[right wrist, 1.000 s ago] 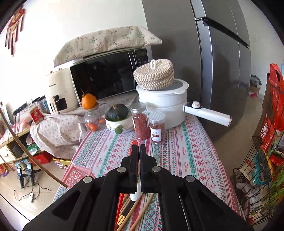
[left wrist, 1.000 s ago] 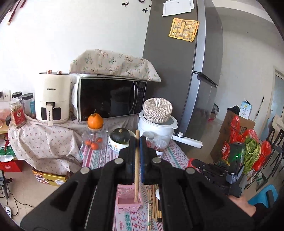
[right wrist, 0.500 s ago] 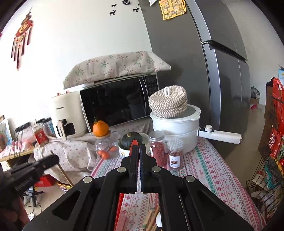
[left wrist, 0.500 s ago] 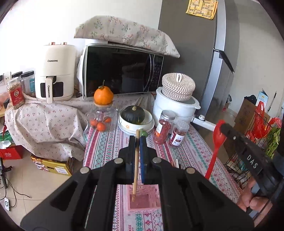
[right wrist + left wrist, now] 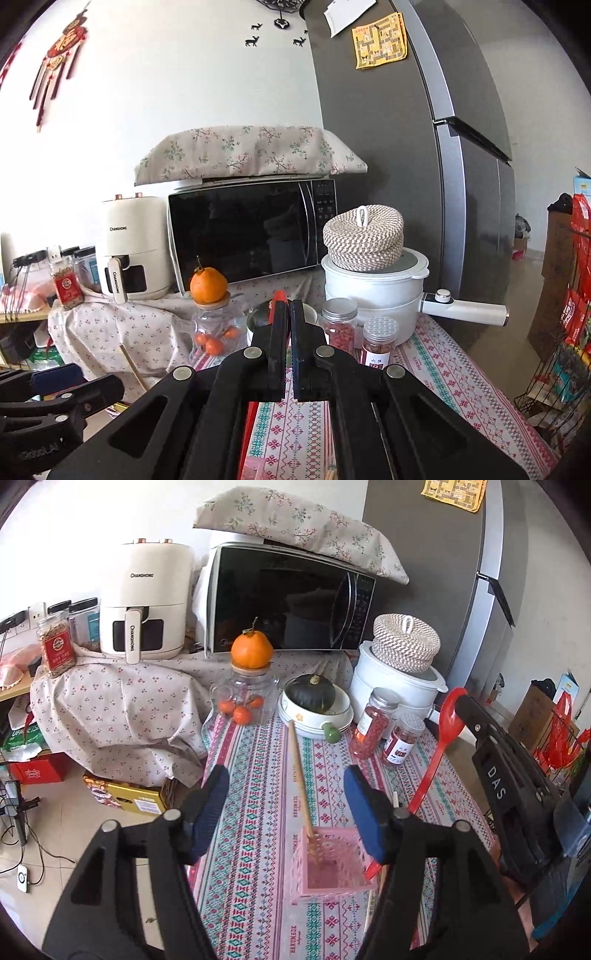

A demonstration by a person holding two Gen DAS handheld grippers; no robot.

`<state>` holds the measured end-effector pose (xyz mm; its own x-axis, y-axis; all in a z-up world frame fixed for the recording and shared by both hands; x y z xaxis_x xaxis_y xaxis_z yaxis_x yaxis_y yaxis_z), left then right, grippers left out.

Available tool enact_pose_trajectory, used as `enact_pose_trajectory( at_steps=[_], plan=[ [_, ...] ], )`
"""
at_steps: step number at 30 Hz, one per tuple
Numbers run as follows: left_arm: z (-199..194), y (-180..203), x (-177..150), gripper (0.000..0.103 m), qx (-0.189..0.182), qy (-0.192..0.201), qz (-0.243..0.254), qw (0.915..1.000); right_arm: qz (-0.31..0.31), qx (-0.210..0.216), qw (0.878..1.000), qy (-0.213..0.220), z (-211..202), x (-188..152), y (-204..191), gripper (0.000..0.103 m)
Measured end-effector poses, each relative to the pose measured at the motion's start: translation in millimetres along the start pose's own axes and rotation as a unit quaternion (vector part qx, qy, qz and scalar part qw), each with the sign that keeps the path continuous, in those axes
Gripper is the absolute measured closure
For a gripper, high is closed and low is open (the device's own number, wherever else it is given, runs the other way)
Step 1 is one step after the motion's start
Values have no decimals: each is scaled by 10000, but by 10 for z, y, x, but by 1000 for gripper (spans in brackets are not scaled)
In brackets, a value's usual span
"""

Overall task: Organize utensils
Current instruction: 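Lift the wooden chopstick with the left gripper while the right gripper grasps the red spoon, then drop the chopstick and red spoon into the pink basket with both grippers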

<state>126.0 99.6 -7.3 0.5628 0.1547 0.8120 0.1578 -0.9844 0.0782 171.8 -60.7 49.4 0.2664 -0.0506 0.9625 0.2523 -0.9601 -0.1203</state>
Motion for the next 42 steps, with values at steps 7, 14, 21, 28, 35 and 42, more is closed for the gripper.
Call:
enact_pose_trajectory(
  at_steps=[7,14,21,28,35,42],
  plan=[
    [91,-151,-179,20,296,-361,113,9988,-63,-71,9998,-188,158,-155,-20,102],
    [161,-180,-303,12,362,-665,213,9969,145,691,9942,-814,239,-301,-85,70],
    [150,-141,-410,7,279,-865,222,9956,235,1010,9883,-1119,41,-231,106,44],
    [156,-67,-546,5,197,-1080,344,9934,195,753,9825,-1694,-75,-396,545,38],
    [221,-6,-734,1,200,-1454,479,9880,117,352,9582,-2838,25,-875,949,36],
    [312,59,-884,1,191,-1719,492,9837,301,-110,9217,-3867,148,-1349,1259,36]
  ],
)
Point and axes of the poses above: each gripper's, at about its wrist camera, not at the fingertips, and z roughly the way its jaws point, y to its right, x to its top, the point moved 5 cm from there along z, roughly the way its jaws point, and after that the axes turned 8 degrees about x, right-handed, at the moved point
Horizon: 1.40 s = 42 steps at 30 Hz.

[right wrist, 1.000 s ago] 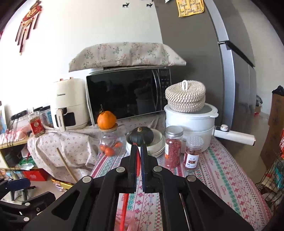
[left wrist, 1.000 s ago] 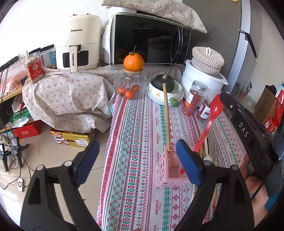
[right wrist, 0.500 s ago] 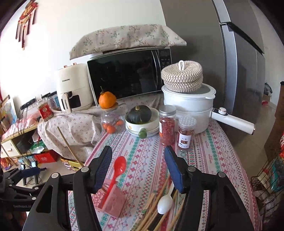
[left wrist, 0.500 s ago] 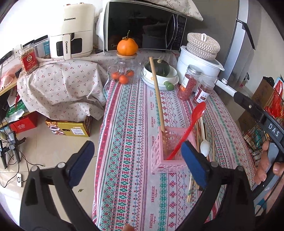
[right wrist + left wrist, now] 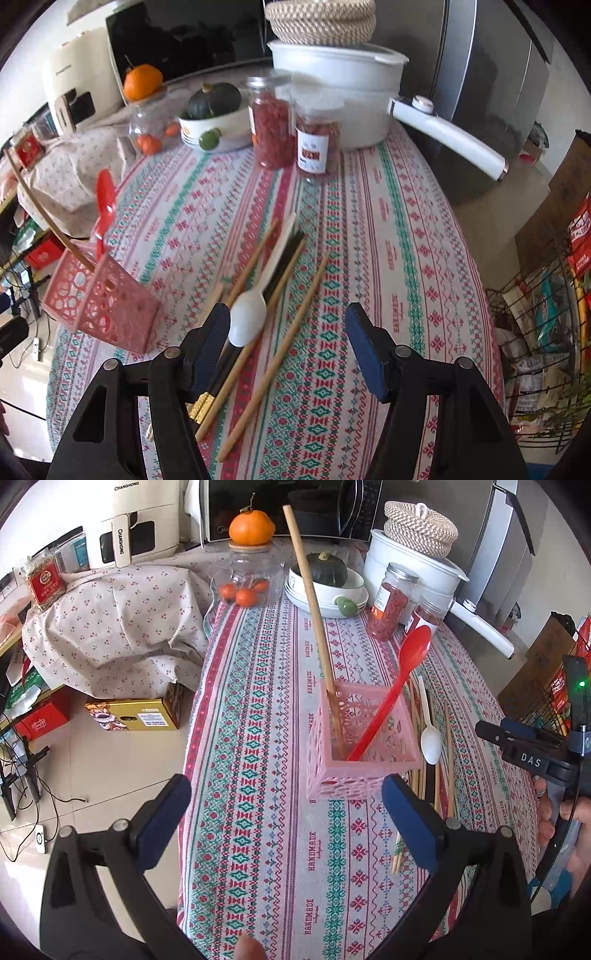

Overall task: Organize utensils
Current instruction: 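Drop the chopstick and red spoon into the pink basket with both grippers, then grasp a wooden chopstick with the right gripper while the left gripper grasps another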

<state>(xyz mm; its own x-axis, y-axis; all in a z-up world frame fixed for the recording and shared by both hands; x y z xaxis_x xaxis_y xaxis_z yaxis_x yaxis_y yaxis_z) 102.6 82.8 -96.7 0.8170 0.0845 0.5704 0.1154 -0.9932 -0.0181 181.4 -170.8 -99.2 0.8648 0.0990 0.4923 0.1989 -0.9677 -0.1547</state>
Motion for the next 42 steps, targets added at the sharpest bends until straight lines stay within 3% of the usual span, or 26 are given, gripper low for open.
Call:
enact_pose_trajectory(
  at_steps=[8,17,19,22,23,27,34,40,42],
  plan=[
    [-22,117,-54,0,-158,22,135,9998,543,-384,9949,-757,403,-116,288,36],
    [-139,307,-138,0,-313,148,512,9981,900,-499,9895,-1019,732,-143,404,37],
    [-172,372,-173,0,-335,171,649,9972,943,-465,9888,-1062,787,-148,402,45],
    [-219,466,-220,0,-400,173,818,9957,881,-506,9896,-1023,777,-130,384,68],
    [-237,505,-238,0,-426,164,874,9951,856,-490,9896,-1045,772,-128,380,80],
    [-317,701,-303,0,-442,175,1280,9906,888,-336,9889,-1145,734,-155,431,96],
    [-410,1125,-380,0,-452,79,1929,9802,1275,-50,9854,-1130,507,-266,716,96],
    [-367,1543,-266,1,-765,-203,1928,9780,1341,142,9874,-827,121,-306,981,96],
    [-315,1712,-178,7,-854,-287,1902,9776,1367,197,9876,-752,23,-326,1072,96]
  ],
)
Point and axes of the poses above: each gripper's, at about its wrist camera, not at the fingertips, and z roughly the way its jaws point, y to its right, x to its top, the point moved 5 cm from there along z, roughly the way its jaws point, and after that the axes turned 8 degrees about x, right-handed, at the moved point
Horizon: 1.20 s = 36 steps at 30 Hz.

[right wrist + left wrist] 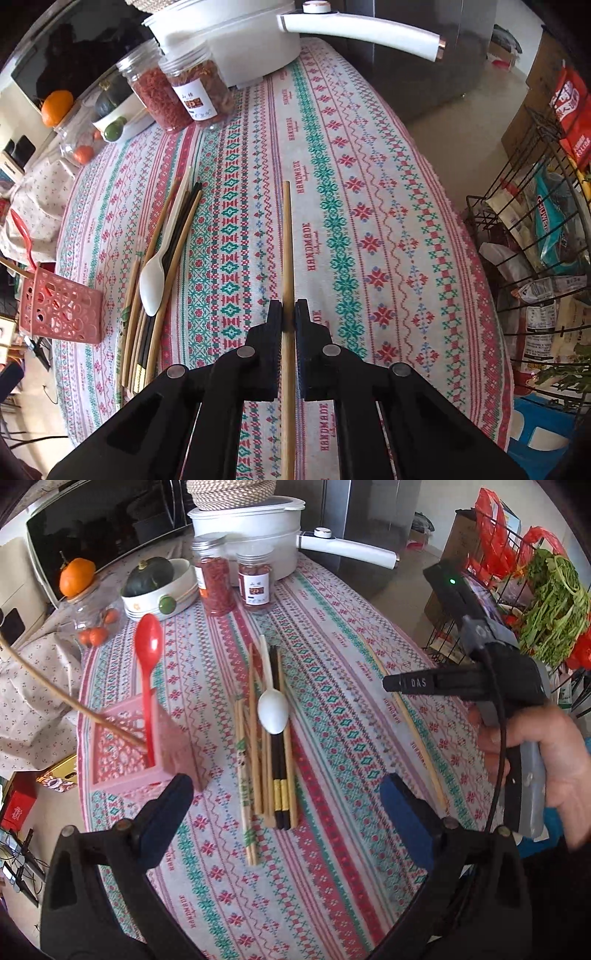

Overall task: Organize utensils
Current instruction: 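Grasp a wooden chopstick with the right gripper while the left gripper grasps another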

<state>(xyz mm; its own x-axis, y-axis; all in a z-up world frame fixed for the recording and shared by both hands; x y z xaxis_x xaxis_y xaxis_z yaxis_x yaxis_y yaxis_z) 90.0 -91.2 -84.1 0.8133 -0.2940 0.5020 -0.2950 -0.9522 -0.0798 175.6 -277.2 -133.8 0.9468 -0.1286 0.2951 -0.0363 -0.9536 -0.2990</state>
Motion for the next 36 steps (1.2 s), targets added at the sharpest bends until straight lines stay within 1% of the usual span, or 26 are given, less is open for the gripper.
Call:
enact_pose_trajectory(
  at_steps=[1,3,4,6,7,8,9,10,12,15,17,20,23,25,26,28,32,35,36],
  plan=[
    [43,46,89,9,-44,-27,-32,10000,17,29,10000,19,-42,-9,45,96],
    [161,113,275,20,-25,-98,-92,9999,63,104,9999,48,-110,-21,132,96],
    [244,142,368,24,23,-147,-107,9998,94,136,9998,54,-130,-22,173,96],
    [437,171,520,48,141,-265,-168,9994,152,219,9996,62,-154,-32,233,96],
    [556,174,593,54,223,-350,-216,9989,182,272,9994,67,-163,-28,258,96],
    [658,186,640,65,292,-430,-273,9983,207,320,9992,76,-170,-22,278,97],
    [780,180,691,73,386,-507,-320,9975,226,362,9991,80,-165,-19,286,97],
    [889,169,733,77,497,-569,-346,9965,236,412,9988,80,-168,-14,296,97],
    [1084,137,808,89,715,-657,-416,9944,218,477,9986,67,-165,-9,297,97],
    [1339,56,878,92,964,-821,-543,9905,158,546,9984,46,-162,-3,282,97],
    [1463,-1,905,94,1036,-914,-607,9885,123,571,9983,36,-154,10,275,97],
    [1590,-35,937,94,1117,-1001,-611,9868,93,607,9981,31,-145,21,276,97],
    [1720,-56,934,94,1187,-1189,-623,9838,91,621,9980,31,-144,28,287,96],
    [1791,-57,921,94,1172,-1295,-638,9826,80,609,9981,33,-142,32,289,96],
    [1790,-60,935,94,1195,-1254,-644,9828,73,604,9981,33,-142,31,287,96],
    [1804,-69,940,94,1164,-1309,-674,9822,58,587,9983,34,-143,27,285,96],
    [1830,-130,942,95,1027,-1341,-751,9828,49,545,9985,42,-145,24,284,96],
    [1755,-157,915,95,907,-1204,-673,9863,44,531,9985,81,-165,32,274,96],
    [1686,-114,889,95,869,-1131,-615,9879,34,527,9985,109,-183,38,263,96]
  ],
)
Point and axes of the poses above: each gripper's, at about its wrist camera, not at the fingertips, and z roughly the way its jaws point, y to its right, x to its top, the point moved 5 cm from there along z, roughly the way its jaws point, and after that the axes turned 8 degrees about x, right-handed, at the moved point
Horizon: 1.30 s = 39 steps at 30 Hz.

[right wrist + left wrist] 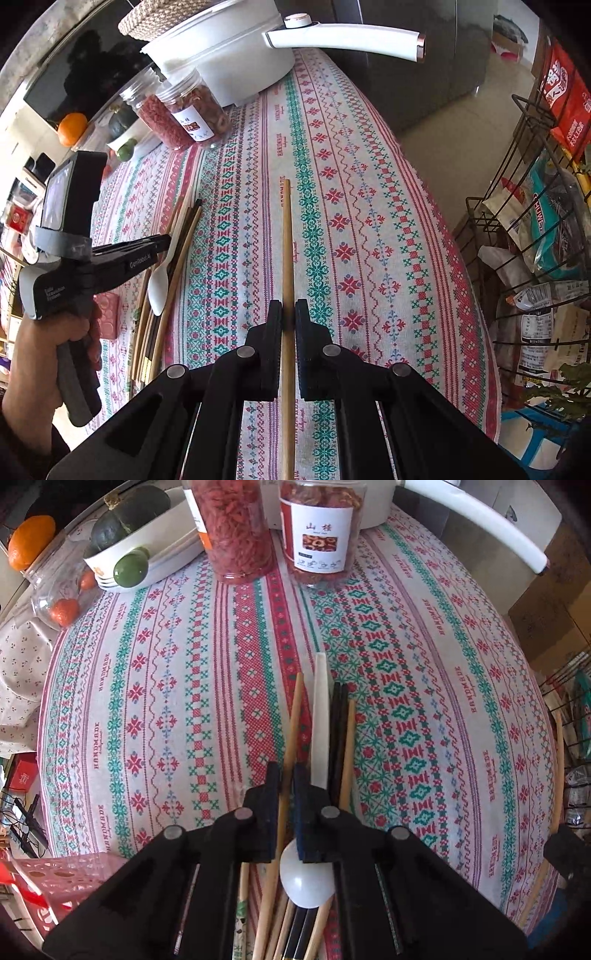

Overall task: Organize utensils
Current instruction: 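Grasp a wooden chopstick with the right gripper while the left gripper grasps another, then carry both chopsticks over the pink basket and release them inside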

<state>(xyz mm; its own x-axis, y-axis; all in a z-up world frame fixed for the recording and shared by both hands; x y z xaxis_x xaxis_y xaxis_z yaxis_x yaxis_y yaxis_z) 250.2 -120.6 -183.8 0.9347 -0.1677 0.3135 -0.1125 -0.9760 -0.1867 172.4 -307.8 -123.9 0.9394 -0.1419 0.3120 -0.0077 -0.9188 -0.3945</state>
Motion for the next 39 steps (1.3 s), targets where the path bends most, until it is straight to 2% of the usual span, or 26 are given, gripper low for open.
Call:
enact_pose_trajectory(
  at_steps=[6,13,20,23,27,30,32,37,39],
  plan=[
    [-564,12,-210,96,-397,609,261,9970,-107,-10,9996,251,-156,24,-133,97],
    [-1198,-245,-509,96,-839,1274,299,9878,-357,67,9972,656,-427,-34,-410,97],
    [-1619,-615,-873,96,-1216,1880,107,9745,-466,228,9931,1053,-676,-116,-637,96],
    [-1816,-780,-959,96,-1360,2211,-40,9657,-537,314,9904,1233,-777,-135,-750,96],
    [-2019,-929,-1022,96,-1436,2467,-65,9584,-615,449,9860,1486,-896,-131,-922,96],
    [-2216,-1074,-1049,96,-1515,2759,-176,9490,-679,543,9818,1689,-964,-96,-1064,96],
    [-2388,-1209,-1064,96,-1517,3075,-324,9388,-713,622,9783,1842,-1009,-70,-1171,96],
    [-2707,-1580,-1082,96,-1277,3855,-778,9105,-821,815,9697,2153,-1055,-8,-1433,96],
    [-2731,-1696,-1071,96,-1121,4047,-926,9028,-853,887,9677,2199,-1031,6,-1532,96]
  ],
)
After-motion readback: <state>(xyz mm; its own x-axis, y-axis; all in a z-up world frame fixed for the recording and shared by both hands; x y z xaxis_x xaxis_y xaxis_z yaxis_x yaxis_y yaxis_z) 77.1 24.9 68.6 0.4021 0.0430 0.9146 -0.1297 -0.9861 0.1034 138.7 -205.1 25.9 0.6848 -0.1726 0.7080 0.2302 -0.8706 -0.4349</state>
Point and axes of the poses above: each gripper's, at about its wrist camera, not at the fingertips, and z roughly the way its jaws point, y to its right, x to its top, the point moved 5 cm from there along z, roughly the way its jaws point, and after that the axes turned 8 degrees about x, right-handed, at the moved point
